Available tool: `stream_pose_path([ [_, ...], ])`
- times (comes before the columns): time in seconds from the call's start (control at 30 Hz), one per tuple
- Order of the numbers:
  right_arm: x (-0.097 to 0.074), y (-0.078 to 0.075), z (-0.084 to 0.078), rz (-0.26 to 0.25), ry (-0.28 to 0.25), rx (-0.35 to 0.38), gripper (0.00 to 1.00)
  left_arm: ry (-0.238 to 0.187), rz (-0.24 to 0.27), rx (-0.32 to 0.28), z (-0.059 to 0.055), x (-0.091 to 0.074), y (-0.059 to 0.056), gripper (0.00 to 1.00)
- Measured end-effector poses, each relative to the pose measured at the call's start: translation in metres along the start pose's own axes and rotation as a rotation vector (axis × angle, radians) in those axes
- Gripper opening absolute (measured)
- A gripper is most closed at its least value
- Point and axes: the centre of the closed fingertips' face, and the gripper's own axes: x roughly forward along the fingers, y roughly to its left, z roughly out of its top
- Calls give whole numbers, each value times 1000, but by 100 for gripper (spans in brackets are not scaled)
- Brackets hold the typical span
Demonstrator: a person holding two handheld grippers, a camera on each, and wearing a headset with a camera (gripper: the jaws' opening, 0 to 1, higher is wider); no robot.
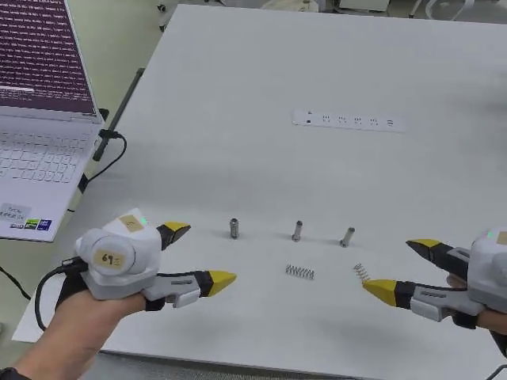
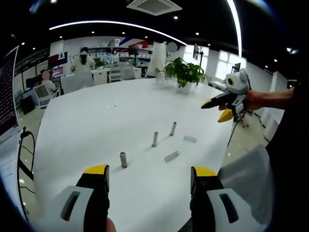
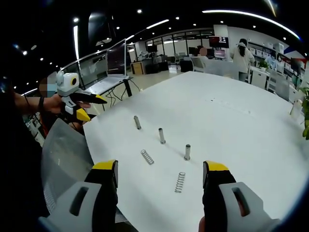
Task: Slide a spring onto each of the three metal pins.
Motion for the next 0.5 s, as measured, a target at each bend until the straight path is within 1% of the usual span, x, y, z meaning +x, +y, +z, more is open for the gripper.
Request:
stream_pose_path([
  [0.07, -1, 0, 0, -1, -2, 2, 70, 2, -15, 2, 1, 4, -3, 65],
  [0.13, -2, 1, 0, -1, -1, 3, 70, 16, -25, 27, 1, 9, -6, 64],
  [0.3, -5, 2, -1, -2, -2, 5, 70, 18, -54, 50, 6, 18, -13, 64],
  [0.5, -6, 5, -3, -1, 1, 4, 70, 33, -99, 95, 11, 35, -22, 63],
])
